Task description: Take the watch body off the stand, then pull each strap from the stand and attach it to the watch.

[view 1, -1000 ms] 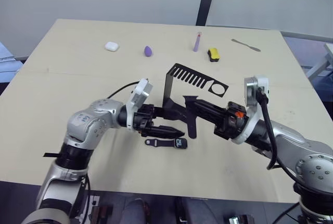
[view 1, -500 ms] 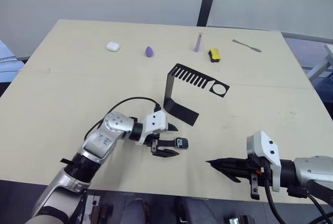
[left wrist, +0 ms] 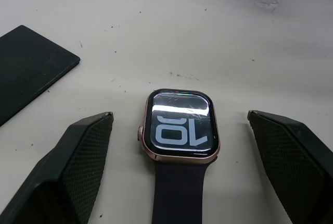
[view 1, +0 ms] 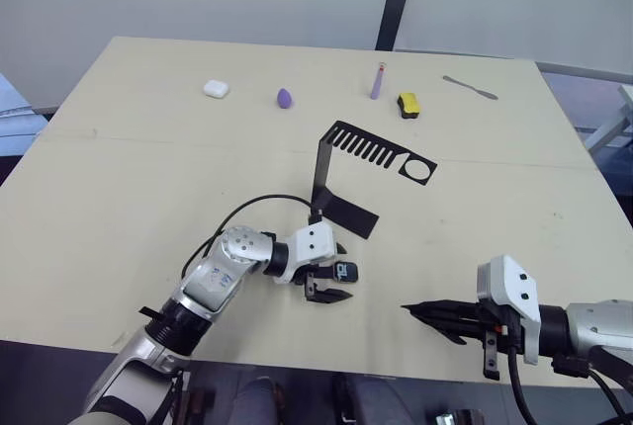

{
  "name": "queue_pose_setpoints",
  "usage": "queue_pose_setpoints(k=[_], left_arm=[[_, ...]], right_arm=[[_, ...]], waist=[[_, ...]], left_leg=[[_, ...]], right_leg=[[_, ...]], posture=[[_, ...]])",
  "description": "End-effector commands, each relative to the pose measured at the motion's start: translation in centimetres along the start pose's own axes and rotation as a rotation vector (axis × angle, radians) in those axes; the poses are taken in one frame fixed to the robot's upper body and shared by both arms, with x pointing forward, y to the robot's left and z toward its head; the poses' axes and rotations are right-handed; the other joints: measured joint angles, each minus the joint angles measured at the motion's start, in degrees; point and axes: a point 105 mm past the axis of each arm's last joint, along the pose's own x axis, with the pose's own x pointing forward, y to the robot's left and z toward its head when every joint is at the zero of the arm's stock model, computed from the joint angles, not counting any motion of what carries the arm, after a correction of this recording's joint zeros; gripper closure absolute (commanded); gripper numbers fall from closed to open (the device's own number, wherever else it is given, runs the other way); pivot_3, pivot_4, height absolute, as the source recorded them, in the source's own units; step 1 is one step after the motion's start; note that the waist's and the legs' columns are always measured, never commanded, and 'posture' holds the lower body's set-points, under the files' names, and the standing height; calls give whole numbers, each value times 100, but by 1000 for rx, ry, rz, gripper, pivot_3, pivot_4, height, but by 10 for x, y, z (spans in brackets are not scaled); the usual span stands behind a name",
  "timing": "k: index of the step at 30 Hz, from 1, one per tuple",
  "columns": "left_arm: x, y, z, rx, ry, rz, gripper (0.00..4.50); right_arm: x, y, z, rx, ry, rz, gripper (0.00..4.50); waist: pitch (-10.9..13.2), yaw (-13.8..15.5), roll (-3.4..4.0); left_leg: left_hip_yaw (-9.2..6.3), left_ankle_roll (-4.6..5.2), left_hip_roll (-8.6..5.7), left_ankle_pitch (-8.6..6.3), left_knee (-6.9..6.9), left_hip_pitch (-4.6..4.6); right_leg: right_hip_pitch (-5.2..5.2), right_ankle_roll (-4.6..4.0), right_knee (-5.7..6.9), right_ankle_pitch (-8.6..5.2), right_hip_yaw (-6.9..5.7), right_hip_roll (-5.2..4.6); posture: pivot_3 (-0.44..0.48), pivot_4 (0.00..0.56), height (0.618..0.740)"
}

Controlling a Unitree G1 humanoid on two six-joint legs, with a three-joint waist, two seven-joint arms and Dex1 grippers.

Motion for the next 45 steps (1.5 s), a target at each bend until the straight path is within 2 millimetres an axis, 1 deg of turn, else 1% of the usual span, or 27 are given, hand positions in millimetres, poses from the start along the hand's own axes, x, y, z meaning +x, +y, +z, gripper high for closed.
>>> queue_pose_setpoints(k=[1,2,3,5,9,10,16,19,21,25,29,32,39,45], left_arm=[[0,3,2,16,-1,13,34],[1,3,3,17,-5,6,34],[2,3,4,12,-14,-3,261],[3,2,4,8,-24,-28,859],[2,4,0,-6,-2,-37,2806],[1,6,0,-15,-2,-40,2916],[-12,19,10,-157,-45,-46,2914],[-23,15,25,-345,-128,-156,2914],[-33,11,33,-473,-179,-247,2914],[-41,20,38,-656,-215,-274,2914],[-45,25,39,-735,-229,-293,2914],[-46,29,40,-778,-235,-285,2914],[-41,33,36,-763,-209,-254,2914],[-44,36,38,-788,-236,-245,2914]], right_arm=[[1,2,4,-20,-13,11,4500],[1,1,4,-21,-14,9,4500],[2,1,4,-22,-14,7,4500],[2,0,3,-24,-13,3,4500],[3,-3,5,-30,-17,-7,4500],[3,-3,5,-33,-18,-10,4500],[2,-8,9,-76,-21,-40,4500],[2,-9,14,-146,-13,-55,4500],[4,-10,22,-209,-19,-75,4500],[10,-16,34,-391,33,-136,4500],[21,-19,43,-540,63,-159,4500],[28,-22,47,-584,64,-173,4500],[44,-40,52,-607,50,-247,4500],[54,-43,53,-620,42,-262,4500]], waist=[[0,3,0],[0,4,0],[0,4,0],[0,5,0],[0,1,0],[0,2,0],[0,-3,0],[0,0,0],[0,-10,0],[-1,-14,1],[0,-8,1],[0,-7,1],[0,-12,1],[0,-16,1]], left_leg=[[0,0,0,0,0,0],[0,0,0,0,0,0],[0,0,0,0,1,1],[-1,0,0,0,3,2],[-1,1,0,0,3,2],[-1,1,0,0,3,3],[0,0,0,0,5,3],[-1,0,0,0,6,1],[-1,0,0,0,8,1],[-3,-5,0,3,10,2],[-3,-6,-1,3,11,2],[-2,-6,-2,3,18,-8],[3,-7,-4,3,31,-16],[5,-8,-4,3,32,-16]], right_leg=[[0,0,0,0,0,0],[1,0,0,0,0,0],[2,0,0,0,0,0],[4,0,0,0,-1,0],[5,0,0,0,-1,0],[4,0,0,0,-1,0],[4,0,3,0,-1,1],[4,0,4,0,-2,1],[4,0,6,0,-3,0],[3,0,11,0,-4,1],[0,0,9,0,-4,0],[-14,-1,19,0,-3,-2],[-35,-4,54,-2,0,-7],[-40,-7,62,-4,0,-8]], posture=[[0,150,740],[0,150,740],[0,150,740],[0,150,740],[0,150,740],[0,150,740],[0,150,740],[0,150,740],[0,150,740],[0,150,740],[0,150,740],[0,150,740],[0,150,740],[0,150,740]])
